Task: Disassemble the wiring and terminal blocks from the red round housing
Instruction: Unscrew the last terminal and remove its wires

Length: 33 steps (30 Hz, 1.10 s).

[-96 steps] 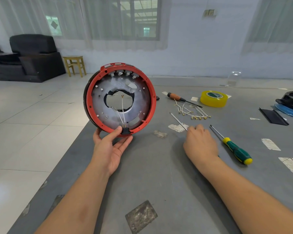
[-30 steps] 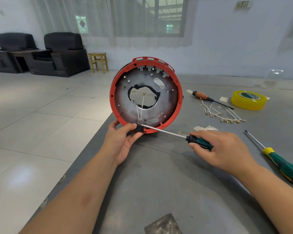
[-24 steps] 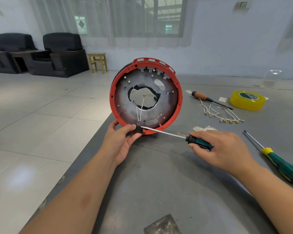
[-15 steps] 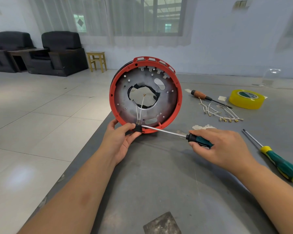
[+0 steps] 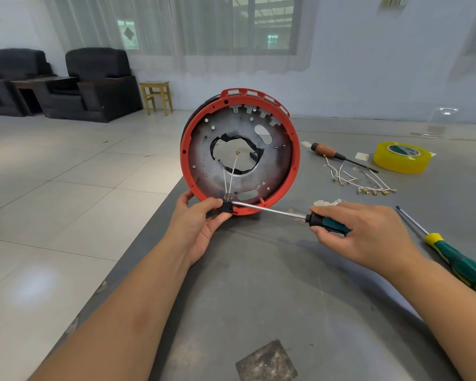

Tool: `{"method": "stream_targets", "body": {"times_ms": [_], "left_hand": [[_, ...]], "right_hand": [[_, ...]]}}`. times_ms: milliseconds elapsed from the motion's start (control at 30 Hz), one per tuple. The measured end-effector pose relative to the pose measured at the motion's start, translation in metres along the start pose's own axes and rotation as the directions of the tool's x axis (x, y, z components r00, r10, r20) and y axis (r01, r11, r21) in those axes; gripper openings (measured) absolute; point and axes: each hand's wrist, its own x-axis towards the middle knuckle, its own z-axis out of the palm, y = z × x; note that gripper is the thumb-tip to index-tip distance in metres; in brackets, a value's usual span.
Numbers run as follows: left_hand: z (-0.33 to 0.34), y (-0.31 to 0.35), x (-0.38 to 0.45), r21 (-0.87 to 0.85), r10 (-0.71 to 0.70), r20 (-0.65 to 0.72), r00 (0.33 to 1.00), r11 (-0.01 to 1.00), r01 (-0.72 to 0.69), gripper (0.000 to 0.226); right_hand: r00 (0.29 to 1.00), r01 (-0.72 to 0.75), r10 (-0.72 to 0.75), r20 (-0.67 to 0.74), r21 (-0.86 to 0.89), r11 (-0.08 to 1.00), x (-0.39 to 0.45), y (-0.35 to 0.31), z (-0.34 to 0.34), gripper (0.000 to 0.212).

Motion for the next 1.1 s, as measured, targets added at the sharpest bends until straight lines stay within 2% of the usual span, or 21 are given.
{"method": "stream_targets", "body": {"times_ms": [233,400,533,667,800,933,1100], "left_hand": [[-0.004,0.002,0.001,-0.040,-0.042,-0.013,0.999,0.998,0.042,0.052],[-0.005,0.003,-0.002,-0.082,-0.065,-0.016,0.998,0.995,0.063,0.043],[-0.003,0.003,-0.004,-0.133,-0.056,-0.031,0.998,0.990,0.052,0.044],[-0.003,0.004,-0.006,-0.169,-0.060,-0.020,0.998,0.984,0.056,0.058],[-0.003,0.005,-0.007,-0.164,-0.075,-0.005,0.997,0.984,0.073,0.056],[-0.005,0.006,-0.007,-0.143,-0.098,0.021,0.995,0.985,0.100,0.053],[-0.006,0.008,-0.005,-0.132,-0.119,0.035,0.992,0.984,0.123,0.047]], "right_hand": [[0.998,-0.049,0.048,0.046,0.015,0.999,-0.006,-0.011,0.006,0.026],[0.992,-0.094,0.090,0.092,0.046,0.994,-0.007,-0.017,0.009,0.030],[0.985,-0.146,0.136,0.107,0.094,0.985,-0.009,-0.023,0.013,0.031],[0.980,-0.177,0.161,0.116,0.143,0.974,-0.007,-0.029,0.015,0.031],[0.987,-0.128,0.119,0.104,0.079,0.989,-0.003,-0.026,0.009,0.031],[0.999,-0.044,0.044,0.015,0.030,0.999,0.002,-0.020,-0.001,0.026],[0.999,0.012,-0.011,0.034,-0.011,1.000,0.010,-0.016,-0.011,0.031]]}}
